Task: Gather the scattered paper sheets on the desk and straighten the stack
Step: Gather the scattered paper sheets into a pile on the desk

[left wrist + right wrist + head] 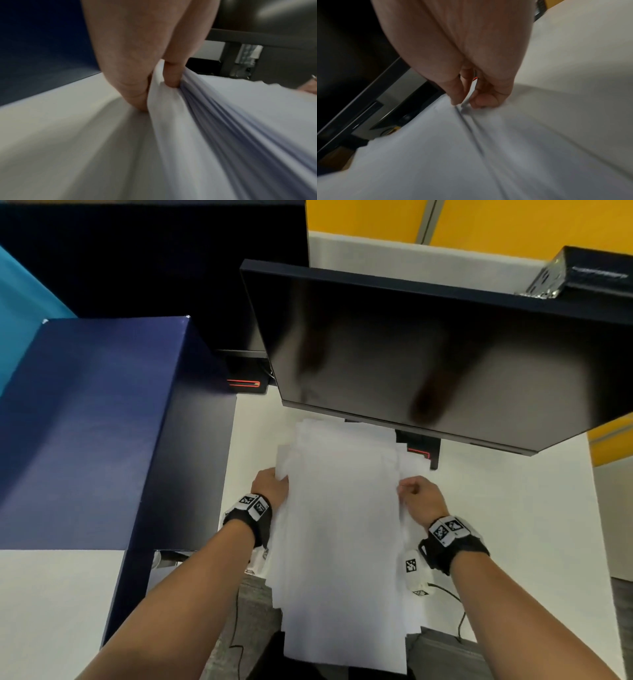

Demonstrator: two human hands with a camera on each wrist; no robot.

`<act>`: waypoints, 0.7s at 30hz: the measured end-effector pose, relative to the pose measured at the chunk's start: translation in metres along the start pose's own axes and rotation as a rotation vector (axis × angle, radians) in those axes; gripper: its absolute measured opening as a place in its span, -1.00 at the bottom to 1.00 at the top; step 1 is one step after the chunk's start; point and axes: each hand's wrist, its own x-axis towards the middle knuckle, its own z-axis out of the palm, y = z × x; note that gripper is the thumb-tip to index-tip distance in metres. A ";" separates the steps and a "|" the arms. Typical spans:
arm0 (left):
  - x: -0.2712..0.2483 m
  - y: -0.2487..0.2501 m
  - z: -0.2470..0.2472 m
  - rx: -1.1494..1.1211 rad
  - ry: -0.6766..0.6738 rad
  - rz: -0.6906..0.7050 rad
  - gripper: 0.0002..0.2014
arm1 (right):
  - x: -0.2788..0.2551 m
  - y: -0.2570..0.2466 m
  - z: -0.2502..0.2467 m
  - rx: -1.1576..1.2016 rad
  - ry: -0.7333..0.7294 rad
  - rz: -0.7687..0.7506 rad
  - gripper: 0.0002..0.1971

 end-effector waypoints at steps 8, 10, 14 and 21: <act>-0.007 -0.032 -0.007 -0.027 -0.048 -0.054 -0.40 | -0.028 0.021 -0.014 -0.105 0.283 0.299 -0.55; -0.011 -0.038 -0.002 0.073 -0.009 0.031 -0.53 | -0.026 0.021 -0.011 -0.099 0.268 0.276 -0.51; 0.004 -0.022 0.005 0.124 0.075 0.076 -0.63 | -0.011 0.003 0.000 -0.098 0.195 0.182 -0.58; 0.013 0.007 0.020 -0.095 0.041 0.058 -0.59 | 0.003 -0.026 0.016 -0.084 0.161 0.050 -0.77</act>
